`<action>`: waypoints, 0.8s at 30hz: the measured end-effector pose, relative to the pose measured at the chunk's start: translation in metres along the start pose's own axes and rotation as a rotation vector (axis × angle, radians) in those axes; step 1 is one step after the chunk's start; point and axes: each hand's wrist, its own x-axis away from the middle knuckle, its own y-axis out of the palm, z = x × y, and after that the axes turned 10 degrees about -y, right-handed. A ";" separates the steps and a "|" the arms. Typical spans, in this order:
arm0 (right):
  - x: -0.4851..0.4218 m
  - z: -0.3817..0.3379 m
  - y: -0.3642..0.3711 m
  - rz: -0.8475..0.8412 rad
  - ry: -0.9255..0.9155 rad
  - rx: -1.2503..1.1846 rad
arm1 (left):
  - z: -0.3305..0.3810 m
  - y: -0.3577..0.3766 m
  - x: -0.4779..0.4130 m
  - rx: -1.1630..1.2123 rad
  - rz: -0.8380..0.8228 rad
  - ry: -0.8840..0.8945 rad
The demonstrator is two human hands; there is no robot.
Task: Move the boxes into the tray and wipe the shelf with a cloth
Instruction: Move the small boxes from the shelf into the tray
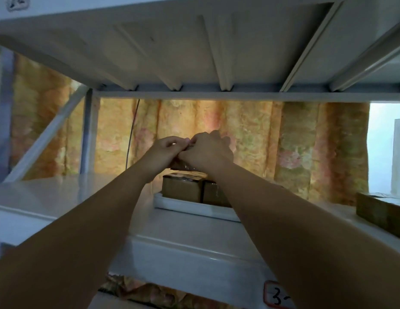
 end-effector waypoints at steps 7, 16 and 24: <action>0.004 0.009 0.012 0.034 -0.101 -0.126 | -0.004 -0.020 0.004 -0.014 0.025 -0.034; 0.010 0.023 0.011 0.039 -0.138 -0.096 | -0.002 -0.015 0.014 -0.086 0.012 -0.049; 0.014 0.029 0.010 0.096 -0.181 -0.159 | -0.007 -0.010 0.010 -0.188 0.096 0.014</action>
